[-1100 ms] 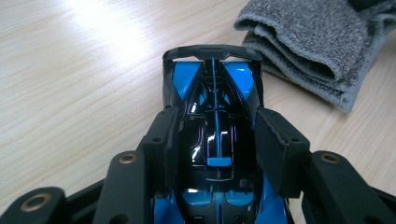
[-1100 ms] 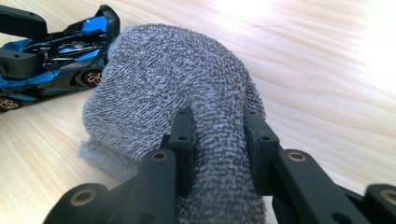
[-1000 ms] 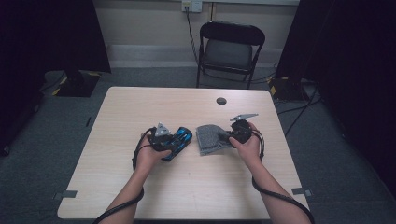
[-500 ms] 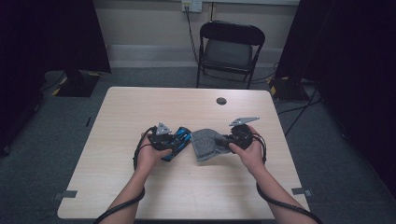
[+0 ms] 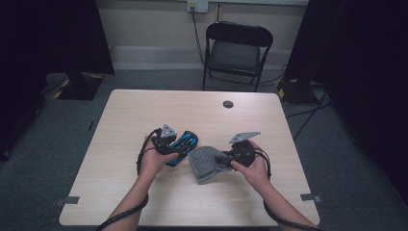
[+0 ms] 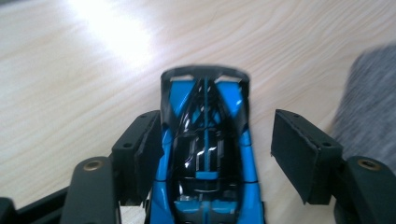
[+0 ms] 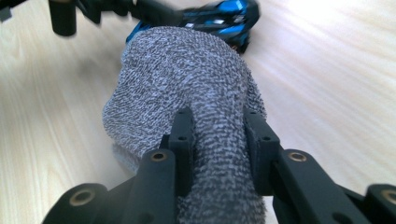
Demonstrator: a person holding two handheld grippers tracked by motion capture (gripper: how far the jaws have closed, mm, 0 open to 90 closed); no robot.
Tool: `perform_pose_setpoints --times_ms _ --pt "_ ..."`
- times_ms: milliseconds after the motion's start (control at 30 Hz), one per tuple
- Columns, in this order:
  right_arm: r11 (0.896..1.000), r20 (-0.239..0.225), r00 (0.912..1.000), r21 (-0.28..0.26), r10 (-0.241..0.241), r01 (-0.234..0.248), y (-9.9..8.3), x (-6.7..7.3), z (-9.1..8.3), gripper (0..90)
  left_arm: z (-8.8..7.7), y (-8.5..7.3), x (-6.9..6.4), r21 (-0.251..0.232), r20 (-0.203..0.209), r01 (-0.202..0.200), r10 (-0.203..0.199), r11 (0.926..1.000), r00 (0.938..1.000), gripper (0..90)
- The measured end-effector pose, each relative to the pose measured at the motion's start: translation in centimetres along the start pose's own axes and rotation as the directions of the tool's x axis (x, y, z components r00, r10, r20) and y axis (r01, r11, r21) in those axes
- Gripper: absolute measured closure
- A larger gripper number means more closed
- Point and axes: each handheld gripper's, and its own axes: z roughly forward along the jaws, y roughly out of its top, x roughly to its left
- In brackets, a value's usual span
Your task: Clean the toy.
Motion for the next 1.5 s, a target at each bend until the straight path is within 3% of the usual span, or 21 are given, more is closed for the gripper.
perform_pose_setpoints --times_ms 133,367,500,600,667,733,833,900,1000,1033,1100,1133,1200,1233,1267,1300,1333,1500 --pt "1.0 -0.02 0.9996 0.012 -0.018 0.018 -0.2 0.9 0.7 67.9 -1.2 0.2 -0.5 -0.032 0.014 -0.015 0.015 0.9994 0.9998 33.0" --pt "0.998 -0.019 0.9989 0.041 -0.042 0.043 -0.5 2.4 2.5 63.9 -2.0 -0.7 -1.8 -0.035 0.064 -0.027 0.029 0.999 0.9975 33.3" --pt "0.995 0.014 0.9979 0.078 -0.063 0.062 -0.9 2.6 3.1 50.2 -2.3 -1.2 -3.0 -0.041 0.107 -0.055 0.059 0.9976 0.9925 32.8" --pt "0.994 0.007 0.9976 0.086 -0.069 0.068 -1.0 2.8 2.9 43.6 -2.3 -1.3 -3.8 -0.037 0.134 -0.08 0.084 0.9961 0.9874 32.0" --pt "0.99 0.021 0.9938 0.091 -0.109 0.107 -0.9 3.0 2.5 40.8 -2.2 -1.4 -4.4 -0.036 0.152 -0.083 0.088 0.9959 0.9845 32.0" --pt "0.988 0.031 0.9909 0.09 -0.131 0.128 -0.8 3.1 2.0 39.2 -2.2 -1.3 -4.9 -0.033 0.17 -0.114 0.118 0.9929 0.9783 33.6" --pt "0.989 0.052 0.9908 0.083 -0.125 0.121 -0.8 2.6 1.0 38.3 -1.9 -1.0 -5.7 -0.047 0.199 -0.145 0.152 0.9882 0.9681 34.2" --pt "0.993 0.084 0.9912 0.073 -0.103 0.097 -0.8 2.0 0.3 37.6 -1.7 -0.8 -6.2 -0.058 0.225 -0.166 0.174 0.9845 0.9585 34.2" --pt "0.999 0.116 0.993 0.038 -0.022 0.017 -0.8 0.7 -0.8 36.8 -1.0 -1.0 -7.1 -0.056 0.276 -0.22 0.227 0.9739 0.9342 35.4" --pt "1.0 0.109 0.9941 0.023 0.001 -0.004 -0.8 0.3 -1.1 36.9 -0.8 -1.3 -7.2 -0.05 0.287 -0.226 0.231 0.9727 0.9297 35.6" --pt "1.0 0.119 0.9926 0.004 0.024 -0.024 -0.6 -0.2 -1.5 35.8 -0.6 -1.5 -7.3 -0.039 0.294 -0.226 0.228 0.9732 0.9282 35.7" --pt "1.0 0.122 0.9923 0.0 0.024 -0.024 -0.5 -0.4 -1.6 35.6 -0.2 -2.1 -7.5 -0.015 0.309 -0.242 0.235 0.9701 0.9215 36.4" --pt "0.999 0.127 0.9914 -0.015 0.031 -0.029 -0.1 -0.6 -1.6 34.2 0.1 -2.7 -7.4 0.029 0.293 -0.284 0.263 0.9584 0.9191 36.8" --pt "0.999 0.126 0.9915 -0.019 0.033 -0.031 0.2 -0.7 -1.5 33.3 0.3 -3.1 -7.3 0.051 0.299 -0.282 0.255 0.958 0.9195 36.9" --pt "0.999 0.127 0.9914 -0.024 0.033 -0.03 0.5 -0.8 -1.4 33.1 0.4 -3.5 -7.2 0.069 0.31 -0.27 0.236 0.9605 0.9208 37.4" --pt "0.999 0.125 0.9916 -0.031 0.033 -0.03 0.8 -0.8 -1.2 32.3 0.6 -3.8 -7.2 0.056 0.312 -0.237 0.208 0.9699 0.9269 37.5" --pt "0.999 0.124 0.9917 -0.032 0.036 -0.032 1.2 -0.9 -0.9 30.9 0.6 -4.0 -7.1 0.051 0.316 -0.232 0.205 0.9713 0.9263 37.5" --pt "0.998 0.113 0.9927 -0.06 0.043 -0.036 3.2 -1.0 0.7 28.2 0.7 -4.2 -7.1 0.051 0.314 -0.247 0.219 0.9677 0.9237 42.2"
